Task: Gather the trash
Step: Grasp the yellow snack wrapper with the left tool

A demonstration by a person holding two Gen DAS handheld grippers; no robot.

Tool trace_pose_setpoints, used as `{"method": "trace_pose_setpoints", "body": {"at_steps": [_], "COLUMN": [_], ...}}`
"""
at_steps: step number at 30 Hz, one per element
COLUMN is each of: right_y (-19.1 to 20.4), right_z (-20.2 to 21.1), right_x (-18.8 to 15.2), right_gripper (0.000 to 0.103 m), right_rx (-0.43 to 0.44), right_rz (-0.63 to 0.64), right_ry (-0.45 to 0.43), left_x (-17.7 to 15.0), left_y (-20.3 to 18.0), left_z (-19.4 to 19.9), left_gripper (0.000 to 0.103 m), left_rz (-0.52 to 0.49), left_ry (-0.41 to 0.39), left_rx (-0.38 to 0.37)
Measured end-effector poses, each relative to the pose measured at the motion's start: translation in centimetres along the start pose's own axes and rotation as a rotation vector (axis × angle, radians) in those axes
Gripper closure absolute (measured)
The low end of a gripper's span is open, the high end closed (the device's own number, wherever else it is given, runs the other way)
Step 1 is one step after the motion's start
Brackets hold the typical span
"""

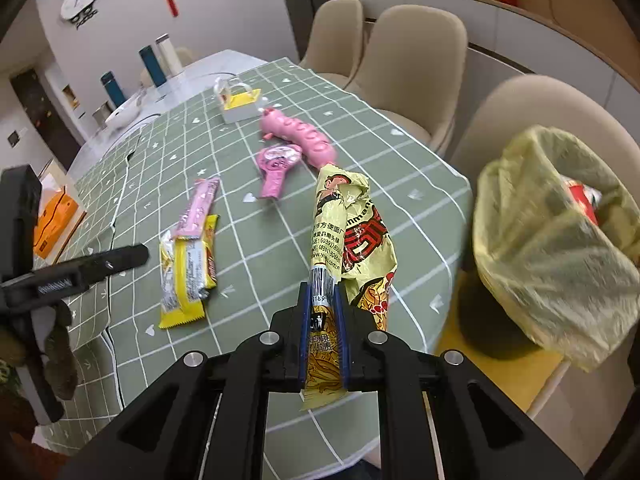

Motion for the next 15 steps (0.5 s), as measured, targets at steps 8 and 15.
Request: {"method": "trace_pose_setpoints", "body": {"at_steps": [8,15], "right_y": [-1.0,-2.0], "right_z": [0.8,2.8], "right_x": [-1.5,-1.7], "right_gripper": [0.090,0.090], "right_rx": [-0.011,-0.026], "right_rz": [-0.028,-0.048], "right_ry": [0.000,-0.037], "left_x": [-0.1,-0.2], "left_y": [-2.2,-1.9], "left_z": [-3.7,-4.4], "left_gripper": [0.045,0.060], "left_rz": [-0.019,-0.054], "left_ry": [-0.002,0.035], "left_rx": [0.088,0.113]}}
Point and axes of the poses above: each gripper's, at about its wrist camera, not at the fingertips, and z roughly against the way its jaws point, y to its left, x to its top, the point moved 6 cm from there along -z, roughly the way its jaws point, and after that the axes turned 8 degrees about -y, right-handed, at the moved point
